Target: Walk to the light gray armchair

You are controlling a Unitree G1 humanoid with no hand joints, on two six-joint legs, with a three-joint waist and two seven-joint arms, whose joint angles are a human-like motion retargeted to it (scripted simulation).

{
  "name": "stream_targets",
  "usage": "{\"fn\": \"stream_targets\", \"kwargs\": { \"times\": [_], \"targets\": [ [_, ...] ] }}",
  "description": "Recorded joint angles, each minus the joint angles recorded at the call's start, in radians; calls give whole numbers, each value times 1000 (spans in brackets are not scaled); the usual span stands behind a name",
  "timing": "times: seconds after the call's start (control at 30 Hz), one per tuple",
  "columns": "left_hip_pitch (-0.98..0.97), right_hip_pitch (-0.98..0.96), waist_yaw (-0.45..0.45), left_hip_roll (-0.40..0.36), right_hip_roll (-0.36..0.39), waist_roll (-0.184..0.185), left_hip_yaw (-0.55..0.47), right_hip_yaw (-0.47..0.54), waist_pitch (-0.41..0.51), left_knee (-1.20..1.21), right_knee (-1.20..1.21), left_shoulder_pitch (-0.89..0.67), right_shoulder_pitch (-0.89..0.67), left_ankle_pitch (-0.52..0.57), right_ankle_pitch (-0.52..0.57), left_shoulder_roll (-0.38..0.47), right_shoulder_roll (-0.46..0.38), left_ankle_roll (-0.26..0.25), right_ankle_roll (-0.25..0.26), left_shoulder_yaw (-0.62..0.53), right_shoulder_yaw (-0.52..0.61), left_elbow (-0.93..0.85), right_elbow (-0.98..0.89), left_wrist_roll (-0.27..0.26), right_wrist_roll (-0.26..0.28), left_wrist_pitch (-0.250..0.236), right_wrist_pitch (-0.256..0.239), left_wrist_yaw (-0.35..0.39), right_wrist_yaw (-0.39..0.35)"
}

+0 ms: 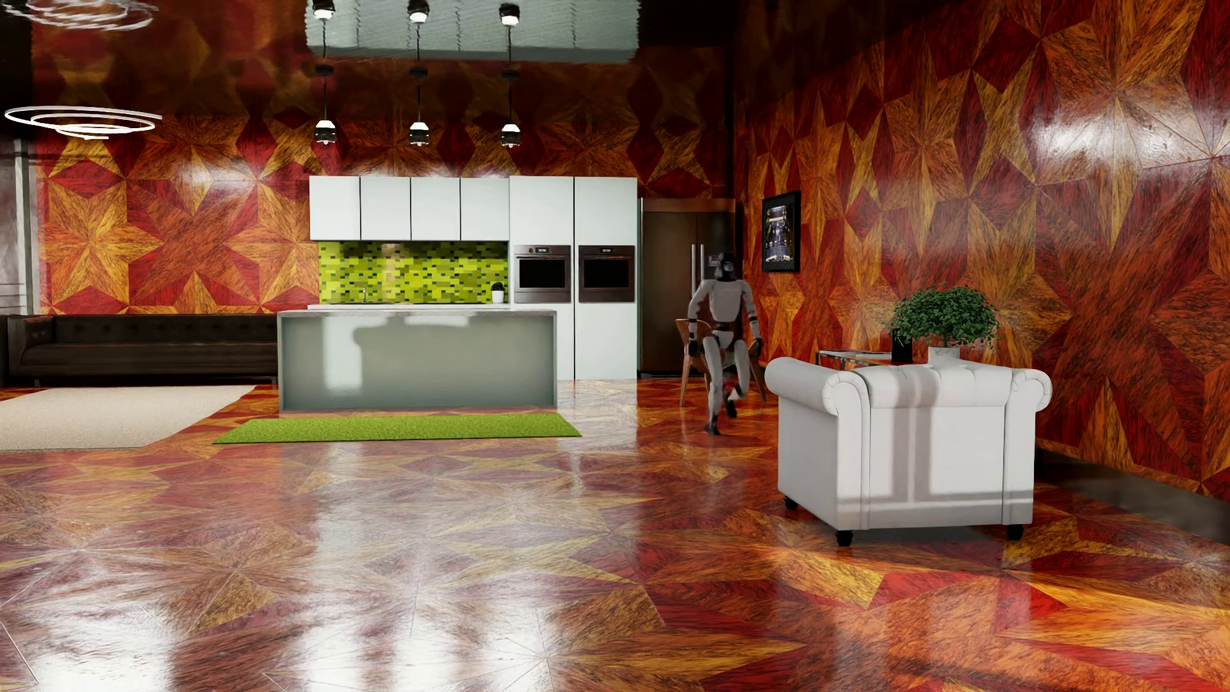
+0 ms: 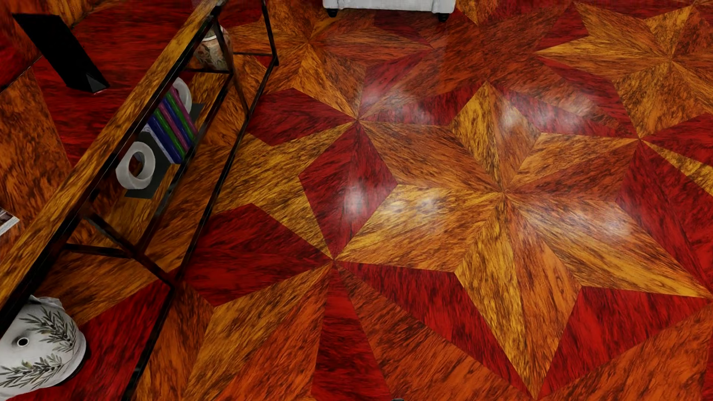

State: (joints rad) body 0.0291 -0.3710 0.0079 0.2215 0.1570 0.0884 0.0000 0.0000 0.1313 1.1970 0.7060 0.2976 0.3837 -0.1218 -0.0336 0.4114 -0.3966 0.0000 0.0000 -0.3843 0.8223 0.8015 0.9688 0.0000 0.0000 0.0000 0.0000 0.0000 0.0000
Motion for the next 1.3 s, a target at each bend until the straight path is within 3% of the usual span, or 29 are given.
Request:
{"fn": "stream_targets", "kwargs": {
  "times": [0.03, 0.1, 0.13, 0.2, 0.27, 0.33, 0.4, 0.43, 0.47, 0.5, 0.57, 0.6, 0.63, 0.7, 0.73, 0.77, 0.8, 0.83, 0.87, 0.9, 0.93, 0.97, 1.0, 1.03, 1.07, 1.13, 1.2, 1.27, 1.3],
  "targets": [
    [-113, 104, 46, -31, 31, -4, 0, 0, 3, 83, -60, 28, -44, -77, -48, -6, -3, 0, 0, -17, -8, 14, -39, 0, 0, 0, 0, 0, 0],
    [-329, 306, 148, -79, 62, -8, 0, 0, 9, 49, -174, 76, -117, -152, -167, -1, -10, 0, 0, -83, -127, 40, -144, 0, 0, 0, 0, 0, 0],
    [-386, 414, 207, -110, 32, -17, 0, 0, 15, -72, -212, 107, -148, -154, -224, -3, -18, 0, 0, -94, -186, 54, -202, 0, 0, 0, 0, 0, 0],
    [-487, 565, 297, -104, 3, -16, 0, 0, -5, -377, -272, 157, -224, -89, -330, -7, -32, 0, 0, -123, -308, 84, -315, 0, 0, 0, 0, 0, 0],
    [-531, 685, 337, -102, -16, -12, 0, 0, -42, -700, -298, 204, -308, -58, -402, -9, -52, 0, 0, -129, -383, 92, -405, 0, 0, 0, 0, 0, 0],
    [-572, 769, 411, -85, -90, -14, 0, 0, -55, -675, -275, 230, -338, -77, -367, -7, -60, 0, 0, -129, -444, 102, -460, 0, 0, 0, 0, 0, 0],
    [-630, 771, 422, -143, -202, -77, 0, 0, -43, -405, -97, 205, -306, 11, -148, -11, -22, 0, 0, -165, -463, 181, -427, 0, 0, 0, 0, 0, 0],
    [-578, 712, 393, -170, -223, -83, 0, 0, -33, -339, 93, 170, -278, -38, 12, -20, -12, 0, 0, -168, -456, 212, -389, 0, 0, 0, 0, 0, 0],
    [-528, 583, 356, -186, -194, -70, 0, 0, -41, -321, 360, 161, -266, -99, 128, -37, -17, 0, 0, -143, -402, 186, -349, 0, 0, 0, 0, 0, 0],
    [-432, 474, 279, -227, -197, -79, 0, 0, -28, -358, 572, 146, -261, -115, 117, -47, -11, 0, 0, -127, -338, 141, -295, 0, 0, 0, 0, 0, 0],
    [-254, 265, 118, -246, -135, -31, 0, 0, -20, -467, 715, 88, -188, -107, 97, -66, -2, 0, 0, -74, -275, 23, -220, 0, 0, 0, 0, 0, 0],
    [-146, 180, 56, -245, -109, -3, 0, 0, -14, -534, 647, 62, -119, -107, 124, -73, -4, 0, 0, -66, -290, -49, -209, 0, 0, 0, 0, 0, 0],
    [-50, 111, 13, -241, -91, -4, 0, 0, -9, -589, 484, 33, -120, -112, 198, -69, 32, 0, 0, -25, -196, -116, -42, 0, 0, 0, 0, 0, 0],
    [119, 8, -70, -219, -79, 12, 0, 0, -17, -679, 56, -24, -25, -140, 331, -67, 10, 0, 0, 18, -94, -260, -20, 0, 0, 0, 0, 0, 0],
    [188, -12, -102, -212, -91, 0, 0, 0, -23, -697, -140, -61, 8, -174, 190, -55, 15, 0, 0, 47, -71, -315, 4, 0, 0, 0, 0, 0, 0],
    [232, -38, -135, -203, -104, -9, 0, 0, -33, -700, -249, -93, 39, -214, -113, -42, 13, 0, 0, 61, -34, -355, 13, 0, 0, 0, 0, 0, 0],
    [265, -66, -166, -183, -119, -14, 0, 0, -40, -689, -223, -114, 65, -251, -314, -34, 16, 0, 0, 86, -19, -377, 23, 0, 0, 0, 0, 0, 0],
    [298, -90, -201, -162, -115, -13, 0, 0, -36, -666, -230, -125, 86, -248, -319, -33, 18, 0, 0, 106, 3, -379, 33, 0, 0, 0, 0, 0, 0],
    [343, -110, -221, -137, -97, -3, 0, 0, -31, -639, -209, -122, 99, -202, -138, -43, 18, 0, 0, 126, 19, -347, 50, 0, 0, 0, 0, 0, 0],
    [339, -147, -214, -121, -67, 12, 0, 0, -50, -577, -165, -105, 103, -77, 124, -56, 23, 0, 0, 137, 32, -307, 62, 0, 0, 0, 0, 0, 0],
    [296, -152, -197, -73, -19, 46, 0, 0, -55, -417, -82, -85, 91, 122, 255, -81, 23, 0, 0, 122, 59, -223, 80, 0, 0, 0, 0, 0, 0],
    [251, -97, -173, -58, 11, 51, 0, 0, -43, -246, -26, -62, 73, 289, 253, -99, 19, 0, 0, 94, 51, -125, 78, 0, 0, 0, 0, 0, 0],
    [132, -37, -149, -59, 37, 40, 0, 0, -33, -32, -19, -49, 35, 277, 227, -90, 32, 0, 0, 42, 36, -43, 60, 0, 0, 0, 0, 0, 0],
    [32, 62, -103, -44, 59, 43, 0, 0, -11, 137, -45, -55, 5, 117, 176, -102, 19, 0, 0, -19, 3, 43, 9, 0, 0, 0, 0, 0, 0],
    [-53, 154, -24, -58, 59, 19, 0, 0, -10, 216, -69, -34, -33, -36, 123, -98, 19, 0, 0, -55, -30, 107, -34, 0, 0, 0, 0, 0, 0],
    [-210, 329, 106, -79, 35, -17, 0, 0, -15, 139, -141, 42, -123, -138, 3, -90, 2, 0, 0, -96, -98, 173, -144, 0, 0, 0, 0, 0, 0],
    [-295, 487, 200, -86, -9, -42, 0, 0, -28, -187, -215, 128, -202, -100, -127, -69, -18, 0, 0, -117, -217, 192, -263, 0, 0, 0, 0, 0, 0],
    [-349, 610, 252, -65, -14, -32, 0, 0, -51, -576, -276, 180, -287, 102, -255, -55, -25, 0, 0, -120, -354, 194, -337, 0, 0, 0, 0, 0, 0],
    [-373, 639, 274, -60, -30, -34, 0, 0, -68, -639, -274, 191, -325, 448, -293, -51, -30, 0, 0, -124, -406, 194, -369, 0, 0, 0, 0, 0, 0]
  ]
}}
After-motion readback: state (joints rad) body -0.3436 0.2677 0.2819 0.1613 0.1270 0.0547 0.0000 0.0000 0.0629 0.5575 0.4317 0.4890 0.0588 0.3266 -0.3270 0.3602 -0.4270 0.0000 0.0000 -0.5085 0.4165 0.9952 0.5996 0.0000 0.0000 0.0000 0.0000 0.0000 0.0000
